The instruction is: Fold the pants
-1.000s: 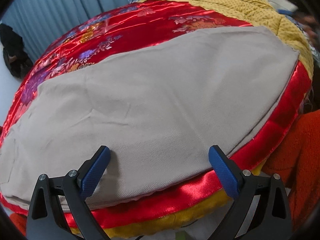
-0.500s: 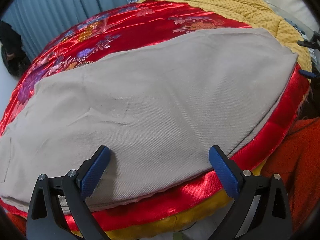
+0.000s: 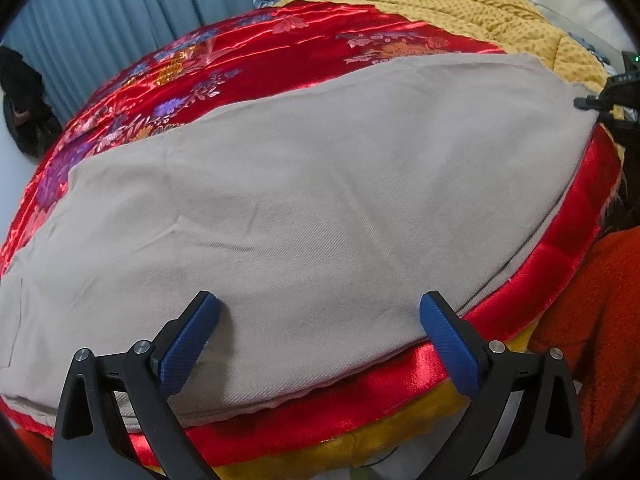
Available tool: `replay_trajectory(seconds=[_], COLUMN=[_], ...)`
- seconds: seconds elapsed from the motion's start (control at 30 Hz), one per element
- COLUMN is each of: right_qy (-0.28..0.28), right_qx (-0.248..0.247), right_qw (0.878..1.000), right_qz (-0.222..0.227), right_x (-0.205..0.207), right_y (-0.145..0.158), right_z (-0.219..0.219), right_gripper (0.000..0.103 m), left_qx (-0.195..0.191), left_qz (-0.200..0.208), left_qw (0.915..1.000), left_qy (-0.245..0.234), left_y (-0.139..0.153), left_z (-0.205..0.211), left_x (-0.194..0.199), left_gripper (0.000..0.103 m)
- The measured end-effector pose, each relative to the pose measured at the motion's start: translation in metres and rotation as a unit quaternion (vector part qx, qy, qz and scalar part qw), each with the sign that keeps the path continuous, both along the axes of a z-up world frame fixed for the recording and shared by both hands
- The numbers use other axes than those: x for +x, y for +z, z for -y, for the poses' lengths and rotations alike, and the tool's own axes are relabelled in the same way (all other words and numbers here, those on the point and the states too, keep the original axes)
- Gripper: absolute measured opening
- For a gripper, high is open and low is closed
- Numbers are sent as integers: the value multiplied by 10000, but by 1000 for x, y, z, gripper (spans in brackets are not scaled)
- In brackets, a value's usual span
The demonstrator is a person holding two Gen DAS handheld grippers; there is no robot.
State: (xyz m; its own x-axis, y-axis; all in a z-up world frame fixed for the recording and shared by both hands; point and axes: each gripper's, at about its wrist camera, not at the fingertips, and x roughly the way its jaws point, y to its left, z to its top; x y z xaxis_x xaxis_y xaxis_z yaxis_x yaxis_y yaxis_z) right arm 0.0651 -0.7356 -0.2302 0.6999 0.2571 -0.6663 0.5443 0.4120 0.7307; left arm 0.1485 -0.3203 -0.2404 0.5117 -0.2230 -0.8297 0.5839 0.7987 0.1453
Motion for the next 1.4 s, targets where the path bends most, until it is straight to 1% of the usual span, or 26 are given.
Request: replay_trajectory(seconds=[0.07,0.2,0.3,0.33,0.37,0.5,0.6,0.63,0.7,0.73,0.8,0.9,0.93,1.0,1.1,1.17,1.3,1.4], right_qy=[41,284,362,390,416,624,887,1003,1297,1415,1695,2079,2185,2358,2610,2722,3008,3180], right_qx=[-185,-676,-756,-745,-726,-732,-836,-890,-1019,-1052,-1125,-1154,-1105,-992,-691,-660,-764,-746], right_qw=[9997,9966,9938,9929,9920,9859,9794,9764,9682,9647,9562,9441,9408,9356,9305,9280,9244,9244], right_qz=[123,375,729,839,947,1368,1609,1690,1879,1954,2104,2283,2345,2434,2476,2455,2216,1970], right_x=[-4,-10,-8,-18,-20,-14,-12,-10,-2,-3,4,18,23,33,57,69,95,113], right_y=[13,54,81,90,98,133,163,174,196,203,219,235,237,238,229,220,190,162], right_z=[-4,-13,-20,-27,-29,-48,-75,-85,-113,-125,-156,-207,-225,-257,-310,-340,-406,-445], right_gripper=[7,7,7,7,7,7,7,7,7,7,7,7,7,7,7,7,7,7], left_qx=[11,24,55,69,37,-396,-588,-629,-725,-773,-872,-924,-991,-1075,-1144,-1174,-1289,-1371], left_qz=[5,-62,-339,-445,-521,-356,-188,-112,23,55,86,-16,-72,-133,-203,-207,-224,-267], left_qw=[10000,10000,9994,9990,9986,9986,9978,9972,9937,9915,9842,9726,9670,9606,9545,9520,9456,9400], left_qy=[-1,-2,-24,-59,-106,-58,235,393,853,1046,1537,2133,2347,2560,2747,2818,2979,3112], left_y=[0,2,12,18,27,71,97,104,115,117,117,106,101,93,83,79,74,70], left_z=[0,1,0,0,-3,-29,-62,-76,-112,-126,-163,-207,-224,-242,-264,-272,-295,-311], left_x=[1,2,6,7,7,7,14,18,27,30,37,41,41,40,36,38,36,33], left_gripper=[102,102,100,100,100,100,100,100,100,100,100,100,100,100,100,100,100,100])
